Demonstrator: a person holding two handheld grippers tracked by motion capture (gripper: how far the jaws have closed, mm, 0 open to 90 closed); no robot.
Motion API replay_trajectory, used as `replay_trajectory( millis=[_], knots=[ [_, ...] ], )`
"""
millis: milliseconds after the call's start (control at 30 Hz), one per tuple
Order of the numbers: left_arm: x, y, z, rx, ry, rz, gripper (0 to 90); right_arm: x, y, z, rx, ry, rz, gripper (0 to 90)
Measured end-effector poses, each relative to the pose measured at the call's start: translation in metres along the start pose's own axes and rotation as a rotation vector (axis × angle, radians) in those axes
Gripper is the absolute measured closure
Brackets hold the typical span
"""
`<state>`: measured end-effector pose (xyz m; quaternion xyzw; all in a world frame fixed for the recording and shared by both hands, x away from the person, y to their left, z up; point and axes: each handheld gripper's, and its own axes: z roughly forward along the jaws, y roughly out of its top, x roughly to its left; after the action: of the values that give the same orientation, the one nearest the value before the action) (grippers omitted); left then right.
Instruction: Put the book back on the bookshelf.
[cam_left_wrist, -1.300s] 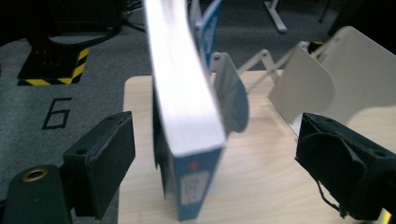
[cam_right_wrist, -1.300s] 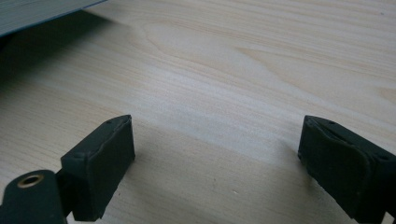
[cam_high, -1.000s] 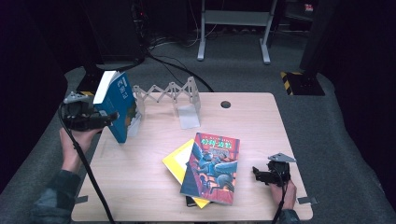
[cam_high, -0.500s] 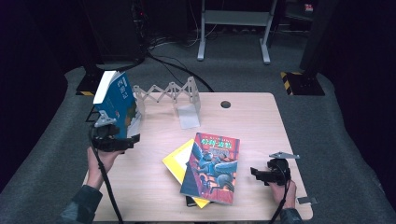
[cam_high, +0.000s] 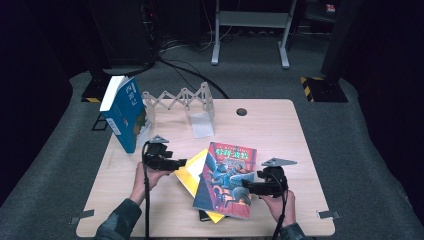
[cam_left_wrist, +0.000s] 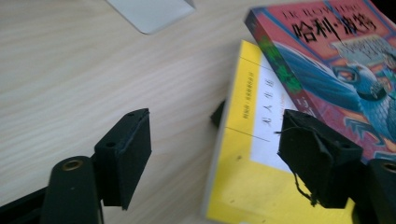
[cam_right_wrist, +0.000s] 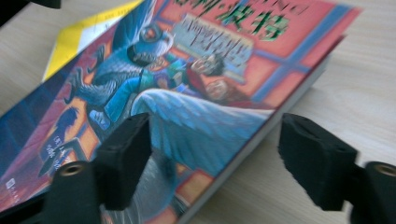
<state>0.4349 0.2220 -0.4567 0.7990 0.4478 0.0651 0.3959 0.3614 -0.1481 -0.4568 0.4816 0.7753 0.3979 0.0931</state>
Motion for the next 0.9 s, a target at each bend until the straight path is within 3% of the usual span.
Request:
replay_trajectory(
  millis=[33, 167, 200, 367, 400, 433, 467, 500, 533, 567, 700, 733, 767, 900],
  knots=[
    [-0.004, -0.001, 0.010, 0.028, -0.042, 0.009, 31.4, 0.004, -0.001, 0.010, 0.032, -0.008, -0.013, 32.1],
    [-0.008, -0.006, 0.022, 0.079, -0.079, 0.044, 41.4, 0.003, -0.001, 0.012, 0.014, -0.004, 0.016, 34.9],
    [-0.009, -0.009, 0.023, 0.056, -0.077, 0.029, 41.5, 0.003, -0.001, 0.012, 0.016, -0.010, 0.006, 35.3],
    [-0.004, -0.015, 0.018, 0.042, -0.084, 0.007, 46.2, 0.007, 0.004, 0.014, 0.032, -0.027, -0.010, 37.9],
    [-0.005, -0.016, 0.017, 0.034, -0.080, 0.005, 46.4, 0.007, 0.006, 0.015, 0.031, -0.026, -0.015, 47.8],
    [-0.005, -0.016, 0.017, 0.034, -0.080, 0.005, 46.8, 0.007, 0.006, 0.015, 0.031, -0.026, -0.015, 47.8],
    [-0.007, -0.018, 0.016, 0.033, -0.063, -0.006, 46.8, 0.014, 0.010, 0.019, 0.010, -0.020, -0.070, 60.8],
    [-0.007, -0.018, 0.016, 0.033, -0.063, -0.006, 46.9, 0.014, 0.010, 0.019, 0.010, -0.020, -0.070, 60.8],
    [-0.010, -0.019, 0.013, 0.046, -0.045, 0.007, 47.0, 0.027, 0.017, 0.024, 0.019, -0.071, -0.156, 64.3],
    [-0.012, -0.020, 0.012, 0.043, -0.029, 0.004, 47.1, 0.032, 0.020, 0.027, 0.024, -0.081, -0.150, 64.0],
    [-0.013, -0.022, 0.010, 0.052, -0.032, 0.002, 47.0, 0.030, 0.025, 0.033, 0.028, -0.063, -0.134, 57.5],
    [-0.013, -0.022, 0.010, 0.050, -0.033, 0.003, 47.0, 0.027, 0.025, 0.033, 0.026, -0.055, -0.120, 51.0],
    [-0.013, -0.023, 0.010, 0.044, -0.031, 0.003, 47.0, 0.023, 0.024, 0.032, 0.031, -0.071, -0.104, 36.9],
    [-0.014, -0.025, 0.009, 0.040, -0.031, -0.008, 47.0, 0.016, 0.009, 0.020, 0.037, -0.019, -0.054, 19.1]
  ],
)
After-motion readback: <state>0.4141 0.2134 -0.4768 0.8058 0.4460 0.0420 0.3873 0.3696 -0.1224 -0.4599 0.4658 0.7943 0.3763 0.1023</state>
